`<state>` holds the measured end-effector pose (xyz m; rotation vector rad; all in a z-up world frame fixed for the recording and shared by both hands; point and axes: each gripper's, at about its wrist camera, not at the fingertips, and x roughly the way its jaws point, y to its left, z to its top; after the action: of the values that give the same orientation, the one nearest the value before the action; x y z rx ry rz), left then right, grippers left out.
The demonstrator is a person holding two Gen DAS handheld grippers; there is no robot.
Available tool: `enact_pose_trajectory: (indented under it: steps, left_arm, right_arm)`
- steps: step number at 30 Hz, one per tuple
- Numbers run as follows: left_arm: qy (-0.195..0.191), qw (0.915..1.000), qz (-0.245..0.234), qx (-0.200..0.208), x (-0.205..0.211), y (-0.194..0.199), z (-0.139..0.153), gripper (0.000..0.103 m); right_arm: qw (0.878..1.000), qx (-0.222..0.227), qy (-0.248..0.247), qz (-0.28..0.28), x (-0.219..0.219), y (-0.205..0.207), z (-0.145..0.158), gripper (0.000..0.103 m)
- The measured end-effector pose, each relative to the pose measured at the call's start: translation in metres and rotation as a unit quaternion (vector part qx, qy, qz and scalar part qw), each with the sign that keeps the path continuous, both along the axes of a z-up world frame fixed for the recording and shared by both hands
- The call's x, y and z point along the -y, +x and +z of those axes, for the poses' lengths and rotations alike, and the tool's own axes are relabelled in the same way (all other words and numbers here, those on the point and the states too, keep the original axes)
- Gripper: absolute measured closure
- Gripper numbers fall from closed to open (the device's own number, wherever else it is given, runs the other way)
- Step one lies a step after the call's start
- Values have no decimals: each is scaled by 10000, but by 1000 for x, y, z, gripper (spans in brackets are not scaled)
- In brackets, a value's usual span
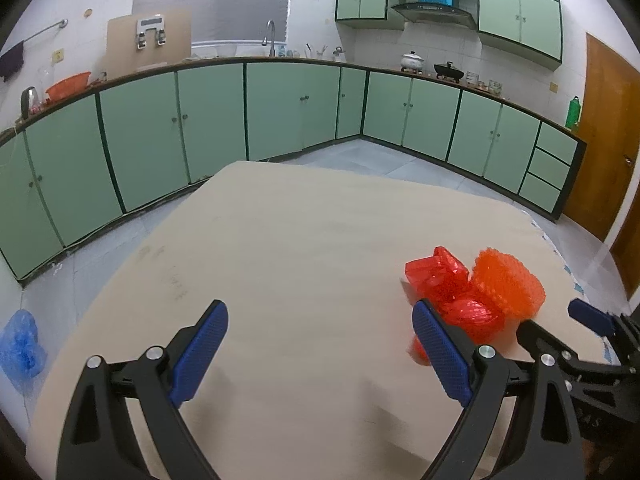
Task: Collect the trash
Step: 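Grasp the orange foam net with the right gripper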
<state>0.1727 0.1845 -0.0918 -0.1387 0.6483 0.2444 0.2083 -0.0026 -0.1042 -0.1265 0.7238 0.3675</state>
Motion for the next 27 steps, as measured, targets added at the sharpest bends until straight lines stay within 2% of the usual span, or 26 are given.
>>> enact_pose_trajectory:
  steps: [8, 16, 22, 24, 26, 27]
  left_arm:
    - [-42, 10000, 32, -14, 1, 5, -1, 11]
    - [-84, 9999, 57, -61, -4, 11, -5, 11]
    - [-119, 9999, 23, -71, -7, 15, -8, 11]
    - [-122, 9999, 4, -67, -6, 17, -8, 11]
    - [-133, 9999, -13, -59, -4, 19, -9, 11]
    - [-134, 9999, -26, -59, -3, 20, -9, 11]
  right_arm:
    - [9995, -28, -53, 320, -6, 15, 0, 17]
    - [9982, -225, 223, 501, -6, 36, -1, 37]
    - [9970, -317, 334, 621, -7, 48, 1, 65]
    - [9962, -376, 325, 718, -9, 51, 0, 87]
    - [9958, -405, 311, 758, -9, 52, 0, 97]
    - [9957, -398, 341, 764, -9, 51, 2, 99]
